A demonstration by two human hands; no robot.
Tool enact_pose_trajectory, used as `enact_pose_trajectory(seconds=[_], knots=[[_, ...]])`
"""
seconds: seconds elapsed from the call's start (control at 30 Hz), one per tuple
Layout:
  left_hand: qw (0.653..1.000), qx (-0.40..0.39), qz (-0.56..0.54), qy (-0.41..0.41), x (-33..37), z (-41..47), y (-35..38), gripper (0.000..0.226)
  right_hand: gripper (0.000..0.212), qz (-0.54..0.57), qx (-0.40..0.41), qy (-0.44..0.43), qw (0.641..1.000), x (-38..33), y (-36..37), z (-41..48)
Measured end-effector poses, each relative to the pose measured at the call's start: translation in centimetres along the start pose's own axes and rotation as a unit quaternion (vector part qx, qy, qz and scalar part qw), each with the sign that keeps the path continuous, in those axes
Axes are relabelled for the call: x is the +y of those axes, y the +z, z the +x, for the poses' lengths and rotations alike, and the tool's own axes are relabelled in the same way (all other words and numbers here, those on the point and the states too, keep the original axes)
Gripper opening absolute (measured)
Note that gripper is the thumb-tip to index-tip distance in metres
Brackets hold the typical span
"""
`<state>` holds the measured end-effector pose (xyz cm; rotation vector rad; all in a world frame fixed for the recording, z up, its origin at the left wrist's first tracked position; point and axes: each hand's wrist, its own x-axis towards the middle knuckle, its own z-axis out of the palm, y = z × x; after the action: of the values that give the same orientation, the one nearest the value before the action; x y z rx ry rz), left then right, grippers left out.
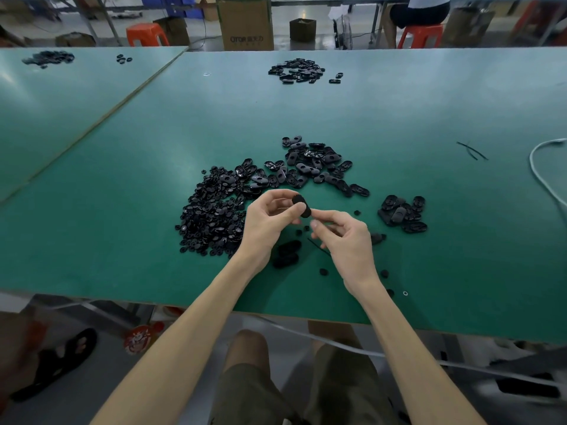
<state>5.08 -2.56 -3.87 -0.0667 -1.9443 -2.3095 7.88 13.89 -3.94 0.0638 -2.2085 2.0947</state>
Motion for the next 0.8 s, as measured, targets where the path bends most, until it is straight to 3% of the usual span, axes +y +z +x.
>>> enact_pose_trajectory(seconds=[0.13,0.3,0.53,0.8], knots=[[1.000,-0.011,-0.028,-0.004,0.13,-0.01,-0.01,0.021,0.023,-0.019,-0.018,-0.014,1.000,-0.09,0.09,-0.10],[0.999,-0.035,-0.012,0.004,0.33,-0.18,-0.06,0.023,0.021,0.023,0.038,-0.005,0.999,0.21,-0.03,0.07],[0.991,-0.108,0.076,0.021,0.41,-0.46,0.62,0.023,0.015,0.067,0.051,-0.011,0.996,0.18,-0.13,0.10],[0.986,-0.122,0.111,0.033,0.45,-0.42,0.64,0.022,0.012,0.082,0.061,-0.010,0.995,0.07,-0.21,0.00]])
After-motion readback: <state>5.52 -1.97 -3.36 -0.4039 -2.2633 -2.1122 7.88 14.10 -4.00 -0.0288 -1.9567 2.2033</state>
